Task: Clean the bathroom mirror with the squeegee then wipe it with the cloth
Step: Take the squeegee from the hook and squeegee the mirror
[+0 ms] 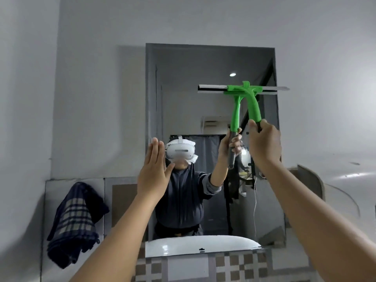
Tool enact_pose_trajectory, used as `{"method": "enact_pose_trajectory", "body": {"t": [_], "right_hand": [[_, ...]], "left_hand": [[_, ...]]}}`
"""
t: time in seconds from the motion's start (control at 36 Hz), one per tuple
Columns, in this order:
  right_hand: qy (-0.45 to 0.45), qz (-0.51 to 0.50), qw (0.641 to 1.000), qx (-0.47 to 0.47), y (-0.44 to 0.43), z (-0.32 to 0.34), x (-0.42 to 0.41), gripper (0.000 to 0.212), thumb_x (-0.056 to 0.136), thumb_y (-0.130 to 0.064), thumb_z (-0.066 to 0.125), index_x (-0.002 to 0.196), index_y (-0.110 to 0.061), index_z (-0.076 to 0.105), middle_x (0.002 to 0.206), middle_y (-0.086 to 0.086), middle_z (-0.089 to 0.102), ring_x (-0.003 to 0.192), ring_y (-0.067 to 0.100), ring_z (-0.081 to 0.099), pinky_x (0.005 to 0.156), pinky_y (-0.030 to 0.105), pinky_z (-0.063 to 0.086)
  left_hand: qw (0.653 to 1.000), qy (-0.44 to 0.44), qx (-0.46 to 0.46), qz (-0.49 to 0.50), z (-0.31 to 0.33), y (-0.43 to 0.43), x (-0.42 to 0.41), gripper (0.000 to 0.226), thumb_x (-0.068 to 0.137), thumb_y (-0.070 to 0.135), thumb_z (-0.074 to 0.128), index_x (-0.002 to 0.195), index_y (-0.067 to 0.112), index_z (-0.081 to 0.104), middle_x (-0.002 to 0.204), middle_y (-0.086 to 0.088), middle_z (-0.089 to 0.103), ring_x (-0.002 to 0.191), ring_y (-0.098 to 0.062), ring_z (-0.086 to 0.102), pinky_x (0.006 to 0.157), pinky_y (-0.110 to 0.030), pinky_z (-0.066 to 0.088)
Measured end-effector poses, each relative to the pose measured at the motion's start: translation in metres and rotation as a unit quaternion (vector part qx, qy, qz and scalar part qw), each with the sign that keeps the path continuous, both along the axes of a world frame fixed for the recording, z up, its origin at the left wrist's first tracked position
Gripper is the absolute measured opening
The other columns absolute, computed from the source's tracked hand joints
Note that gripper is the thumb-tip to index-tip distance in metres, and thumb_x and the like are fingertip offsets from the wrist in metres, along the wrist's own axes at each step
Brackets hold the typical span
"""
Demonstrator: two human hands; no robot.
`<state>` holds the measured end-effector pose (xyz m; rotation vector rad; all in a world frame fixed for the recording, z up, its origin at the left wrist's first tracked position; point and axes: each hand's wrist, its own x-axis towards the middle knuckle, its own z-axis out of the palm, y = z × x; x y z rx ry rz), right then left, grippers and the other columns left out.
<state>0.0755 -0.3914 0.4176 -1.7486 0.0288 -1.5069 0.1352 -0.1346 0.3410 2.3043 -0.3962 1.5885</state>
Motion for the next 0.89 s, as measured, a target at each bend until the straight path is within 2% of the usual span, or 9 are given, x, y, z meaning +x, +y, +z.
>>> {"method": "enact_pose_trajectory", "body": {"t": [0.06,0.11,0.22,0.33,0.47,0.58,0.72,0.81,0.89], "right_hand": [[-0.034,0.032,0.999,0.029,0.018,-0.008,0.001,0.033,0.096,-0.031,0.042,0.075,-0.006,0.047,0.061,0.001,0.048,0.055,0.019,0.044,0.046,0.027,0.031],[-0.057,0.059,0.996,0.044,0.034,-0.016,0.003,0.032,0.096,-0.025,0.044,0.069,-0.008,0.042,0.053,-0.004,0.041,0.045,0.008,0.035,0.037,0.016,0.028],[-0.085,0.096,0.990,0.061,0.063,-0.031,0.005,0.027,0.096,-0.022,0.045,0.074,-0.006,0.045,0.051,-0.006,0.041,0.040,0.006,0.041,0.039,0.012,0.033],[-0.088,0.115,0.987,0.067,0.087,-0.034,0.005,0.022,0.097,-0.019,0.044,0.079,-0.006,0.045,0.053,-0.005,0.041,0.042,-0.013,0.046,0.040,0.007,0.034],[-0.096,0.115,0.987,0.061,0.109,-0.036,0.009,0.023,0.097,-0.019,0.045,0.079,-0.004,0.047,0.053,-0.007,0.042,0.044,-0.014,0.047,0.042,0.007,0.035],[-0.093,0.106,0.990,0.026,0.125,-0.043,0.020,0.028,0.096,-0.028,0.045,0.085,-0.002,0.050,0.059,-0.003,0.050,0.045,0.004,0.046,0.045,0.015,0.032],[-0.102,0.112,0.988,0.001,0.142,-0.047,0.030,0.038,0.095,-0.036,0.044,0.106,0.000,0.052,0.082,0.012,0.064,0.066,0.018,0.052,0.059,0.032,0.040],[-0.094,0.154,0.984,0.005,0.151,-0.046,0.034,0.040,0.090,-0.048,0.042,0.111,-0.014,0.049,0.085,0.006,0.066,0.070,0.024,0.063,0.064,0.043,0.053],[-0.085,0.175,0.981,0.006,0.156,-0.046,0.035,0.037,0.085,-0.054,0.042,0.106,-0.024,0.048,0.080,0.000,0.065,0.067,0.030,0.066,0.060,0.051,0.055]], "left_hand": [[1.000,0.007,0.007,-0.001,0.001,0.002,-0.002,0.072,0.095,0.044,0.033,0.144,0.017,-0.011,0.149,0.008,-0.023,0.136,-0.005,-0.019,0.107,-0.020,0.012],[1.000,0.017,0.009,-0.001,0.001,0.003,-0.005,0.071,0.095,0.043,0.034,0.145,0.016,-0.009,0.149,0.008,-0.023,0.136,-0.006,-0.019,0.106,-0.021,0.021],[1.000,0.024,0.018,-0.007,0.001,0.005,-0.010,0.069,0.096,0.043,0.034,0.146,0.016,-0.006,0.154,0.003,-0.016,0.138,-0.009,-0.015,0.108,-0.025,0.026],[0.999,0.031,0.033,-0.020,0.002,0.012,-0.009,0.067,0.097,0.038,0.036,0.145,0.018,-0.007,0.153,0.003,-0.017,0.143,-0.014,-0.008,0.106,-0.028,0.032],[0.996,0.030,0.060,-0.056,0.001,0.020,-0.008,0.070,0.097,0.031,0.040,0.145,0.019,-0.008,0.146,0.010,-0.024,0.141,-0.011,-0.013,0.107,-0.026,0.028],[0.994,0.031,0.068,-0.075,-0.004,0.024,-0.006,0.072,0.096,0.027,0.042,0.143,0.019,-0.011,0.148,0.008,-0.023,0.139,-0.009,-0.015,0.109,-0.024,0.022],[0.991,0.024,0.074,-0.110,-0.016,0.029,-0.005,0.074,0.095,0.022,0.044,0.137,0.023,-0.017,0.151,0.006,-0.018,0.140,-0.011,-0.015,0.113,-0.030,0.025],[0.989,0.025,0.066,-0.134,-0.023,0.031,-0.005,0.074,0.096,0.020,0.044,0.138,0.022,-0.017,0.152,0.006,-0.018,0.141,-0.012,-0.015,0.114,-0.031,0.024],[0.989,0.007,0.054,-0.140,-0.031,0.029,-0.004,0.073,0.095,0.019,0.045,0.142,0.018,-0.011,0.154,0.002,-0.014,0.142,-0.013,-0.012,0.114,-0.027,0.023]]}}
